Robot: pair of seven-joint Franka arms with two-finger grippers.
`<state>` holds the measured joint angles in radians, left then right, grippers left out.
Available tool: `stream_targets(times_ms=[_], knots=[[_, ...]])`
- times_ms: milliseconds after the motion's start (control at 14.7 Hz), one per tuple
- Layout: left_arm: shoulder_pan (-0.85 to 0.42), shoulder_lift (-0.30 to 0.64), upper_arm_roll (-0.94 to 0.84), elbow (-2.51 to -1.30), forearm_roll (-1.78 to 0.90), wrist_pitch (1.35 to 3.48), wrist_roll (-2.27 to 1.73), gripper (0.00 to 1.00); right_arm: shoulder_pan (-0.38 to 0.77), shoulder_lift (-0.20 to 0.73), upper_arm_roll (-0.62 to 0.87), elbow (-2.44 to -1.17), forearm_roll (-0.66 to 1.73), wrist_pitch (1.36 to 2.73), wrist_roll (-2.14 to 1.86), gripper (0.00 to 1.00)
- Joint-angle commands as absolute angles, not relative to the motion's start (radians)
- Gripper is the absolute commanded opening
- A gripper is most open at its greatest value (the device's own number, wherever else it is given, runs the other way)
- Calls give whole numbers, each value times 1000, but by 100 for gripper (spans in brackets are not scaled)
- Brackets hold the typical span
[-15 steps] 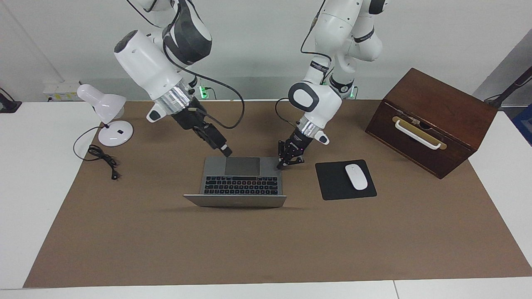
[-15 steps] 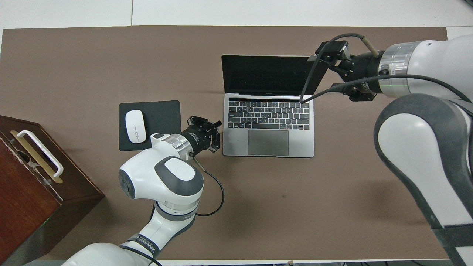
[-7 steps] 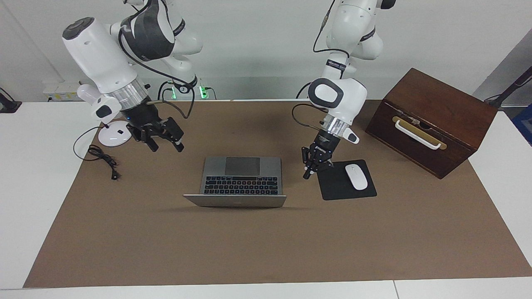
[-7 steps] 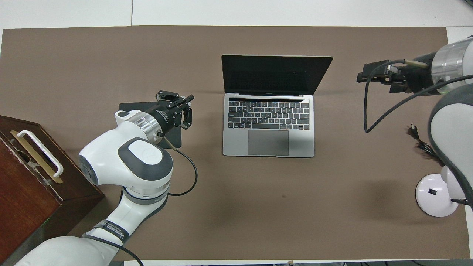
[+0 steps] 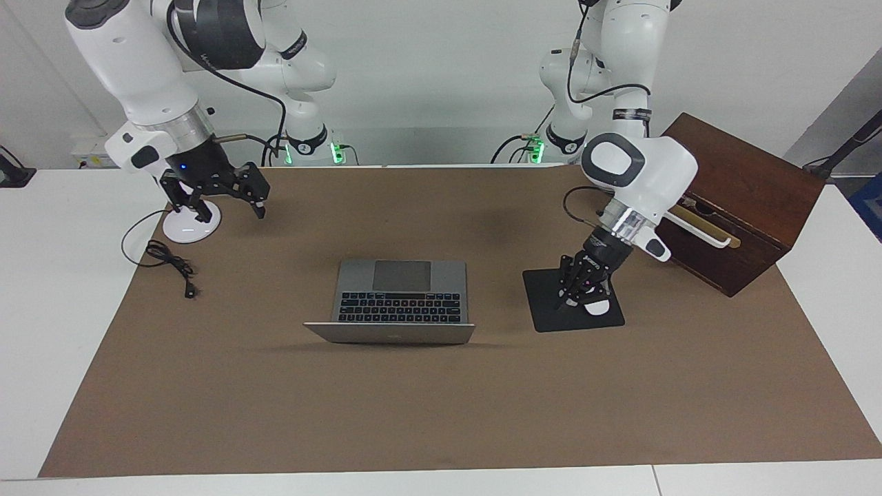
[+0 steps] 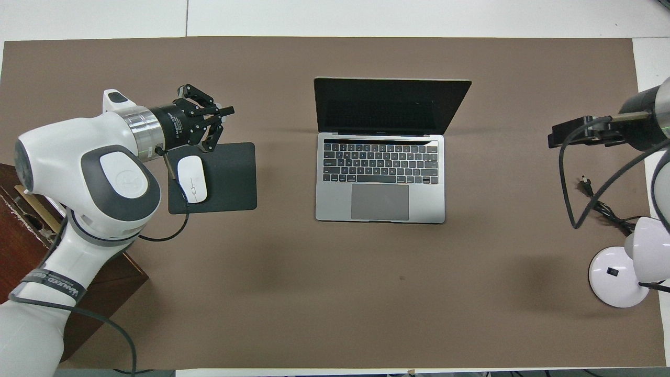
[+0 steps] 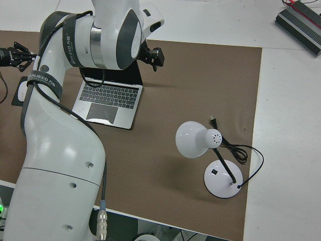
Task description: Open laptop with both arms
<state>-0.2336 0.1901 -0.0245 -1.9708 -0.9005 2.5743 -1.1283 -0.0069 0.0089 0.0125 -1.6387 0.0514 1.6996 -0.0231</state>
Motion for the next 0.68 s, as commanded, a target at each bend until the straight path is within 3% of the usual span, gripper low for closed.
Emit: stream_targets(times_ms=[0, 341, 614], knots=[[-215, 187, -32, -1942, -656, 2485, -1106, 0, -28, -50, 21, -1647, 14, 1635, -64, 100], [-187, 164, -9, -1879, -318, 2257, -860, 0, -31, -92, -6, -1637, 14, 1556, -63, 100], [-147, 163, 3, -1816, -255, 2097, -628, 0, -31, -107, -11, -1629, 14, 1510, -60, 100]])
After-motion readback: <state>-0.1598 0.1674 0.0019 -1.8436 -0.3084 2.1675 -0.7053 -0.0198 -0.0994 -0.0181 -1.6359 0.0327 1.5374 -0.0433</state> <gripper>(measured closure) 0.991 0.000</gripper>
